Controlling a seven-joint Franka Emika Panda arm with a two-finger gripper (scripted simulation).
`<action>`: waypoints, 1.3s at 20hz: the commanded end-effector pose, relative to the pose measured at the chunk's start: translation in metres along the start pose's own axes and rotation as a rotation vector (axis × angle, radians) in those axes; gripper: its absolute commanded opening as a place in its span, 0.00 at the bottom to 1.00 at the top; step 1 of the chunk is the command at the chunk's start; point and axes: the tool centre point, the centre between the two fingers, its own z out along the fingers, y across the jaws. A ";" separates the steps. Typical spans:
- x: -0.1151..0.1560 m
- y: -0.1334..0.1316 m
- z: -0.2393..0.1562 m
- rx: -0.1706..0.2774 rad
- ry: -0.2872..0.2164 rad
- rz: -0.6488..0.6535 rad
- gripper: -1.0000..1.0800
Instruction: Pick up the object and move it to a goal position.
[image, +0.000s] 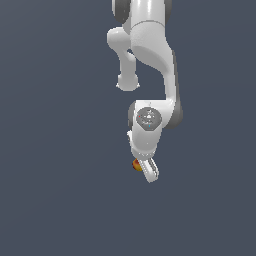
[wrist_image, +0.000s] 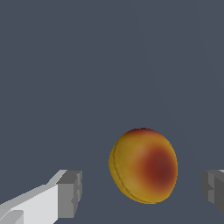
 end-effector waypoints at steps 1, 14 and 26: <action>0.000 0.001 0.014 -0.001 0.000 0.002 0.96; 0.000 0.000 0.034 -0.001 0.000 0.003 0.00; -0.004 -0.001 0.026 -0.001 0.000 0.003 0.00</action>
